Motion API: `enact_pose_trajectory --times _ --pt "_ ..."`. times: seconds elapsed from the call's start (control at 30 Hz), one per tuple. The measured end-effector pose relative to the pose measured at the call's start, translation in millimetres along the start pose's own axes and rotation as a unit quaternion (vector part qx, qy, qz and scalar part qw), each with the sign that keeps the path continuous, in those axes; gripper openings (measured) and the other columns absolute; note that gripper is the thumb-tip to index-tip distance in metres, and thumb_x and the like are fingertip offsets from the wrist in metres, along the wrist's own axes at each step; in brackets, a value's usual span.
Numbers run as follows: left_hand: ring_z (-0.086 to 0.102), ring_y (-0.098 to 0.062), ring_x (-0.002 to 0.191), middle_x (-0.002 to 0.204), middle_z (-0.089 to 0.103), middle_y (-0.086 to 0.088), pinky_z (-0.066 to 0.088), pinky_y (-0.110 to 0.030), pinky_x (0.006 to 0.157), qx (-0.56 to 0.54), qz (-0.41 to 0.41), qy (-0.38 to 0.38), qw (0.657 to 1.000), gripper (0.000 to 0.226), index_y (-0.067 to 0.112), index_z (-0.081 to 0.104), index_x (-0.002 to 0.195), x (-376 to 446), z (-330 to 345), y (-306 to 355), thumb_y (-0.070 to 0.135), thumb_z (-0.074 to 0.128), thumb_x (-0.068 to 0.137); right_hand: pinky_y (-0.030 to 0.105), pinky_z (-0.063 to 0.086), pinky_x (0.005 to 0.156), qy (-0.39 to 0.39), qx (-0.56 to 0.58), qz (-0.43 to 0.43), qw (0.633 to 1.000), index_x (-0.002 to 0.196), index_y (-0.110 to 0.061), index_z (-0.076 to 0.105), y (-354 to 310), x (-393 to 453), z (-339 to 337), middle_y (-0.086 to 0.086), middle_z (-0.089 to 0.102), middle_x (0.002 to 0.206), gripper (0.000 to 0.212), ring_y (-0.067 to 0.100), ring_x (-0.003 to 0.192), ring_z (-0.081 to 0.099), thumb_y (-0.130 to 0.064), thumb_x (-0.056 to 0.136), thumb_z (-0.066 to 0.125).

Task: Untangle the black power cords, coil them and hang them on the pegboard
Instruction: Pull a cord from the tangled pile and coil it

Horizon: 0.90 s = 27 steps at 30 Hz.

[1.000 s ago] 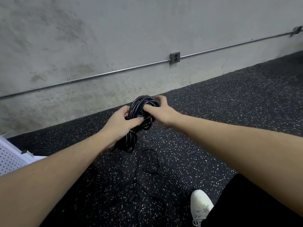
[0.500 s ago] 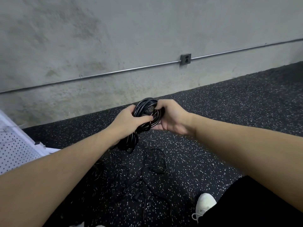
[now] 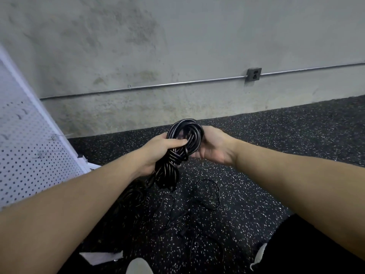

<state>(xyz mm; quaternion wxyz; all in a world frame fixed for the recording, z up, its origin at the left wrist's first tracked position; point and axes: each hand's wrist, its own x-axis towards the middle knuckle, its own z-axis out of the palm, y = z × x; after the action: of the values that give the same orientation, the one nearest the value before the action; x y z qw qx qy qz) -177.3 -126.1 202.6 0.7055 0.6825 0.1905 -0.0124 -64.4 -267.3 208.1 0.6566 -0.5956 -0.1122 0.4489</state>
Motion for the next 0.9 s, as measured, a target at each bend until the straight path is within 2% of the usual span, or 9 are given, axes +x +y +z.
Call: enact_pose_trajectory --times 0.13,0.23,0.3,0.4,0.57,0.63,0.73,0.83,0.9 --pt "0.073 -0.025 0.075 0.092 0.076 -0.013 0.060 -0.042 0.074 0.008 0.002 0.024 1.000 0.033 0.010 0.064 0.116 -10 -18 -4 0.030 0.074 0.092 0.052 0.051 0.105 -0.006 0.015 -0.012 1.000 0.125 0.006 0.061 -1 15 21 0.026 0.063 0.131 0.036 0.033 0.110 0.063 -0.016 0.107 0.039" --pt "0.074 -0.024 0.095 0.103 0.079 -0.006 0.057 -0.044 0.091 0.027 -0.009 0.052 0.998 0.037 0.017 0.068 0.119 -14 -43 -14 0.042 0.072 0.091 0.041 0.064 0.076 0.022 0.014 -0.018 0.999 0.110 0.000 0.067 1 26 34 0.013 0.075 0.093 0.031 0.021 0.080 0.071 -0.018 0.108 0.042" --pt "0.073 -0.025 0.098 0.107 0.078 -0.010 0.054 -0.044 0.096 0.015 -0.017 0.058 0.998 0.035 0.014 0.071 0.118 -17 -57 -20 0.041 0.064 0.097 0.037 0.064 0.064 0.040 0.029 -0.020 0.999 0.112 -0.001 0.067 5 34 44 0.009 0.074 0.082 0.027 0.019 0.070 0.070 -0.016 0.108 0.045" --pt "0.072 -0.028 0.102 0.116 0.075 -0.017 0.052 -0.041 0.101 -0.021 -0.022 0.057 0.998 0.041 0.006 0.069 0.124 -21 -69 -27 0.039 0.055 0.103 0.034 0.062 0.059 0.068 0.039 -0.036 0.996 0.112 0.000 0.069 11 49 62 0.008 0.073 0.080 0.022 0.018 0.065 0.068 -0.012 0.104 0.053" --pt "0.072 -0.024 0.108 0.112 0.077 -0.004 0.054 -0.042 0.098 0.017 -0.034 0.105 0.994 0.037 0.016 0.065 0.128 -21 -95 -36 0.039 0.064 0.099 0.035 0.061 0.056 0.094 0.015 -0.043 0.995 0.112 0.004 0.066 15 75 85 0.011 0.074 0.085 0.017 0.020 0.067 0.071 -0.008 0.102 0.058" --pt "0.075 -0.021 0.100 0.104 0.079 0.000 0.058 -0.040 0.089 0.071 -0.041 0.135 0.987 0.036 0.017 0.069 0.122 -24 -109 -40 0.043 0.068 0.097 0.036 0.062 0.057 0.071 -0.017 -0.013 0.997 0.117 0.001 0.062 16 88 88 0.011 0.072 0.091 0.018 0.022 0.073 0.070 -0.008 0.103 0.054" --pt "0.075 -0.021 0.098 0.102 0.079 0.002 0.060 -0.042 0.091 0.136 -0.057 0.164 0.975 0.038 0.018 0.073 0.115 -19 -132 -53 0.049 0.071 0.092 0.032 0.059 0.049 0.028 -0.054 0.054 0.997 0.117 -0.006 0.058 23 108 95 0.008 0.068 0.086 0.015 0.019 0.064 0.069 -0.009 0.106 0.049" --pt "0.074 -0.020 0.099 0.108 0.077 0.003 0.060 -0.047 0.092 0.177 -0.083 0.188 0.962 0.062 0.020 0.069 0.125 -6 -155 -71 0.062 0.076 0.080 0.031 0.060 0.049 0.029 -0.055 0.088 0.994 0.105 -0.006 0.056 45 134 102 0.007 0.064 0.082 0.011 0.017 0.066 0.062 -0.009 0.106 0.046" --pt "0.073 -0.019 0.100 0.112 0.076 0.003 0.059 -0.043 0.092 0.195 -0.087 0.194 0.957 0.055 0.023 0.069 0.126 8 -172 -85 0.057 0.077 0.083 0.031 0.061 0.050 0.033 -0.038 0.104 0.993 0.095 -0.006 0.055 65 154 105 0.008 0.062 0.081 0.016 0.015 0.062 0.055 -0.009 0.107 0.045"
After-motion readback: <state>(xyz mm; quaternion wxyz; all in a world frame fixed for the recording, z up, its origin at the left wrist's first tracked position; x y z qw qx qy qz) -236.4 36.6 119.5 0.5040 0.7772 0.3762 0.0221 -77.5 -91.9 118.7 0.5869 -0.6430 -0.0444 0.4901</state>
